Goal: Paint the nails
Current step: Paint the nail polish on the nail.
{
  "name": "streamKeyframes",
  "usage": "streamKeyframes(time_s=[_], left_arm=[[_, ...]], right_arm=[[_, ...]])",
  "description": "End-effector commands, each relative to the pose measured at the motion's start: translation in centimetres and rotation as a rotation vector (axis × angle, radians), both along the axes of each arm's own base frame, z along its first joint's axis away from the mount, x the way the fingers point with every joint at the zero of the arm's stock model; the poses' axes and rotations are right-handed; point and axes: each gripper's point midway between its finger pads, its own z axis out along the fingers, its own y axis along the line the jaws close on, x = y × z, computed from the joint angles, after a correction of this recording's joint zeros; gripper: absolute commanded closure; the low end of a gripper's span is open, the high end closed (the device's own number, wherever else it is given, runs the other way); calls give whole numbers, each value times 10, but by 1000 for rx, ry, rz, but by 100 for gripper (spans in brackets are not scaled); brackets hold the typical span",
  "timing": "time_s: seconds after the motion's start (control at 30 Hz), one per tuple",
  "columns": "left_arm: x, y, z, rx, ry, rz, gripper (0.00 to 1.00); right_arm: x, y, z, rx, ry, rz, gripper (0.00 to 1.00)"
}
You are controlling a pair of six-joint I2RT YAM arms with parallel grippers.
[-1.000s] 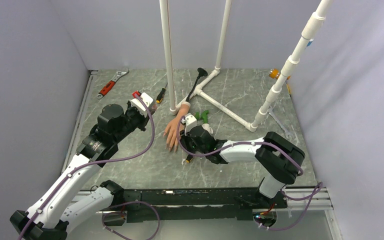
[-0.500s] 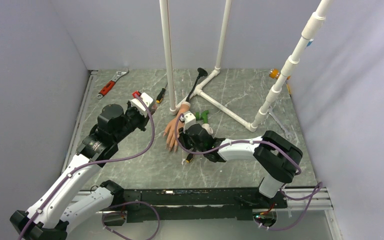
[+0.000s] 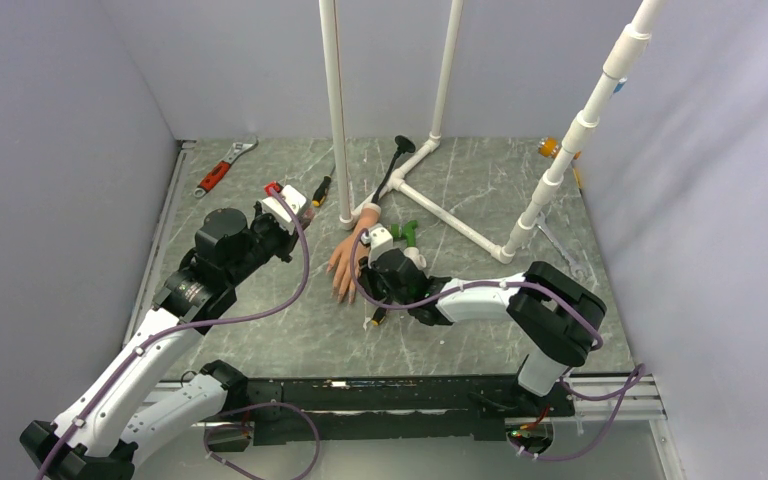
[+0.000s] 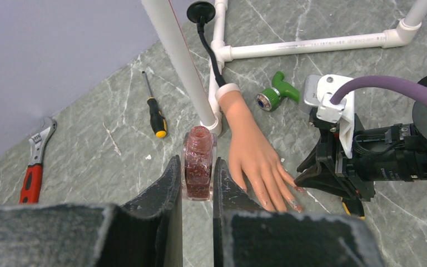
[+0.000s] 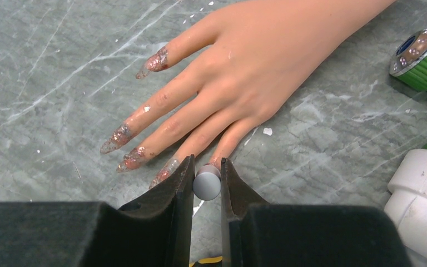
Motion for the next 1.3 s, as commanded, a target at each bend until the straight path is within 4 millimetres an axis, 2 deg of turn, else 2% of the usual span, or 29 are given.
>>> streamKeyframes(time_s=[0.0,0.53,1.03,1.27], left_arm=[[0,-1,17,-19,-47,-6,100],[0,0,17,-20,-48,-6,100],[1,-1,16,-17,-43,-8,100],[1,-2,15,-14,-39,-9,100]], right_arm=[[-2,1,10,41,-2,3,100],[-19,-1,17,74,5,46,100],[-9,5,9,42,11,29,100],[1,8,15,47,-6,9,100]])
